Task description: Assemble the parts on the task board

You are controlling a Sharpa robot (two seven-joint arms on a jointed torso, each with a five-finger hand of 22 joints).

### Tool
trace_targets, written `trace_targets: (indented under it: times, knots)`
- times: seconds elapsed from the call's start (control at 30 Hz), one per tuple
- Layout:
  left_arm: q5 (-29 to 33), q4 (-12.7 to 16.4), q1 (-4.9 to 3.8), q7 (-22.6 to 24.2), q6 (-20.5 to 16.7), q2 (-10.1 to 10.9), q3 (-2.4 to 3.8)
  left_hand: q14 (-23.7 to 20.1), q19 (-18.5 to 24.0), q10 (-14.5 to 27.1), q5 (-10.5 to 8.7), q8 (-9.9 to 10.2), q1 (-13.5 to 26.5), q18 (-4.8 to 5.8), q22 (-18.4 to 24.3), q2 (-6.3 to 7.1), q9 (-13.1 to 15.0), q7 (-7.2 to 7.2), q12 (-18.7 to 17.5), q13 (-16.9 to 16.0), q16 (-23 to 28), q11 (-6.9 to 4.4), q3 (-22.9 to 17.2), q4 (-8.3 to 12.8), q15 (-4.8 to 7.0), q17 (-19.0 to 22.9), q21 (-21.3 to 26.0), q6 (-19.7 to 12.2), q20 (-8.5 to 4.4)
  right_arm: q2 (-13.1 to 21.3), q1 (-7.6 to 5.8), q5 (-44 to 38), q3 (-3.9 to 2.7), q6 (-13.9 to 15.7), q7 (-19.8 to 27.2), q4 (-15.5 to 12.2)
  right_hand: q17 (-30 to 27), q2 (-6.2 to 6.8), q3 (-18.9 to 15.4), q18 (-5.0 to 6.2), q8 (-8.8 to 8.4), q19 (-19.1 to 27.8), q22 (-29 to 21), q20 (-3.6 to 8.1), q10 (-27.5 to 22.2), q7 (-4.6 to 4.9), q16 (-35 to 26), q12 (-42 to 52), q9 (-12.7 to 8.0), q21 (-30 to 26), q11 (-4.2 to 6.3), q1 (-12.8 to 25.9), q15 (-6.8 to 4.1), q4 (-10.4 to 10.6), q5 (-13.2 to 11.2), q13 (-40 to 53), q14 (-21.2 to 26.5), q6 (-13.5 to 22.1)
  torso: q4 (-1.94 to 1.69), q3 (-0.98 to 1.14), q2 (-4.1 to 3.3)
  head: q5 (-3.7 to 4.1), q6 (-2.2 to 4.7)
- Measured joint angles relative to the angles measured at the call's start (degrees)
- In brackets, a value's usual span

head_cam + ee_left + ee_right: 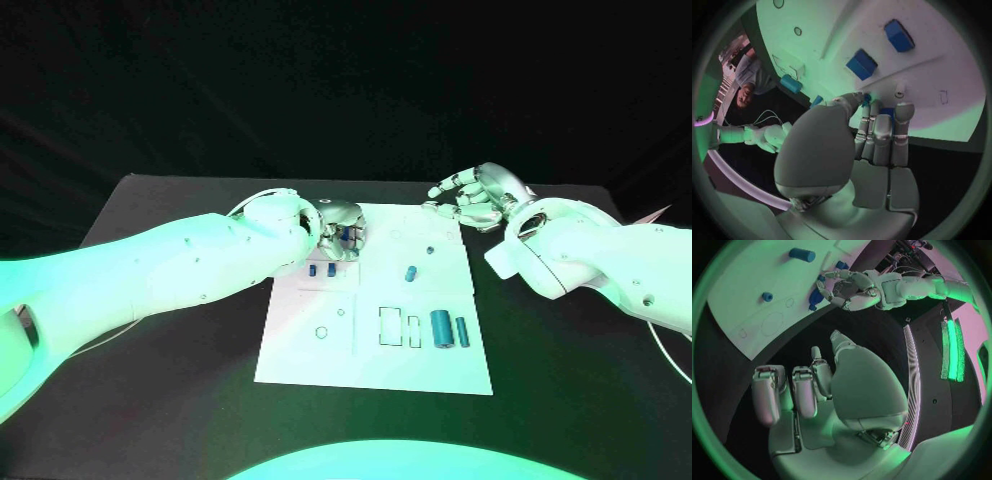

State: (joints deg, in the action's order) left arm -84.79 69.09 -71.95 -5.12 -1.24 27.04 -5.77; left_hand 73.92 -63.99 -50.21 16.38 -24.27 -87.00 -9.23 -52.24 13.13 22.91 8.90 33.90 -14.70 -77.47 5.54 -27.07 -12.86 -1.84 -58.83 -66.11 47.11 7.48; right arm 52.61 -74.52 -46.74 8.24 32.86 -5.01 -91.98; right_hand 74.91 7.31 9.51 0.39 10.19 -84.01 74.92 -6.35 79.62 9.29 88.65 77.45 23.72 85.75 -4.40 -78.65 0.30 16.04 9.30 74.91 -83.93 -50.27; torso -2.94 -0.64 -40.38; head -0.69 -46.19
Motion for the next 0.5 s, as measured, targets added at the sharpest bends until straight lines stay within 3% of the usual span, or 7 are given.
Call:
trace_targets:
  times: [0.43, 0.5]
  knots:
    - [0.05, -0.54, 0.07, -0.05, 0.53, -0.57, 0.09, 0.60, -0.43, -0.62, 0.00, 0.22, 0.00, -0.01, -0.92, 0.00, -0.21, -0.20, 0.11, 0.03, -0.66, -0.21, -0.42, 0.42, 0.19, -0.67, -0.83, 0.61, -0.01, 0.05, 0.00, 0.00, -0.01, -0.01, 0.00, -0.11, 0.00, 0.00, 0.16, 0.00, 0.00, 0.00, -0.01, 0.00, 0.00, 0.00, 0.00, 0.00, 0.05, 0.00, 0.00, 0.00, 0.00, 0.16, 0.00, 0.00, 0.00, 0.00, 0.01, -0.02, 0.00, 0.16, -0.12]
    - [0.08, -0.54, 0.15, 0.01, 0.47, -0.64, 0.11, 0.99, -0.89, -1.00, 0.00, 0.22, 0.00, 0.61, -1.43, 0.00, -0.28, -0.37, -0.02, 0.06, -1.01, -0.30, -0.56, 0.57, 0.51, -1.10, -1.27, 1.03, -0.05, 0.05, 0.00, 0.00, -0.02, -0.01, 0.00, -0.12, 0.00, 0.00, 0.16, 0.00, 0.00, 0.00, -0.01, 0.00, 0.00, 0.00, 0.00, 0.00, 0.05, 0.00, 0.00, 0.00, 0.00, 0.16, 0.00, 0.00, 0.00, 0.00, 0.00, -0.04, 0.00, 0.16, -0.17]
